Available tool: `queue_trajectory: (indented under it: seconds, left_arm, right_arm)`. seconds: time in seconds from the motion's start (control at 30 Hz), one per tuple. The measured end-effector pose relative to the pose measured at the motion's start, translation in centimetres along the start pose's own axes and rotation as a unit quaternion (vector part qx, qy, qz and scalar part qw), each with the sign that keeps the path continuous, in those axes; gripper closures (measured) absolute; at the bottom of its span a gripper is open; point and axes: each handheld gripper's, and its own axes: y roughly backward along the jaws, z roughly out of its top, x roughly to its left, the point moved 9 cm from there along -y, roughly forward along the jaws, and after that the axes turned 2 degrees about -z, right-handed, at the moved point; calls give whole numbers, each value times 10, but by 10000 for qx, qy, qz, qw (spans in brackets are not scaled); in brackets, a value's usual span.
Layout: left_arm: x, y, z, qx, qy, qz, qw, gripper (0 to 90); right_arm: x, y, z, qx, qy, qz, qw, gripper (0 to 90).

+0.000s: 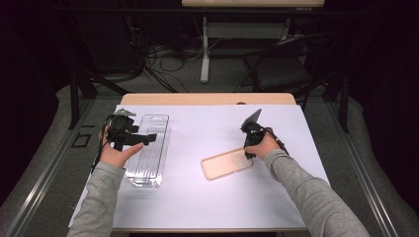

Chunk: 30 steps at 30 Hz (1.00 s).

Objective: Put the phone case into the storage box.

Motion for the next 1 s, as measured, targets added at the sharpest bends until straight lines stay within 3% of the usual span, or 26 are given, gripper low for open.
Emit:
queue_trajectory:
  seconds: [1.0]
  left_arm:
    - [1,0,0,1,-11,16,10000,185]
  right_arm:
    - [-1,1,-1,26,-38,-2,10000,871]
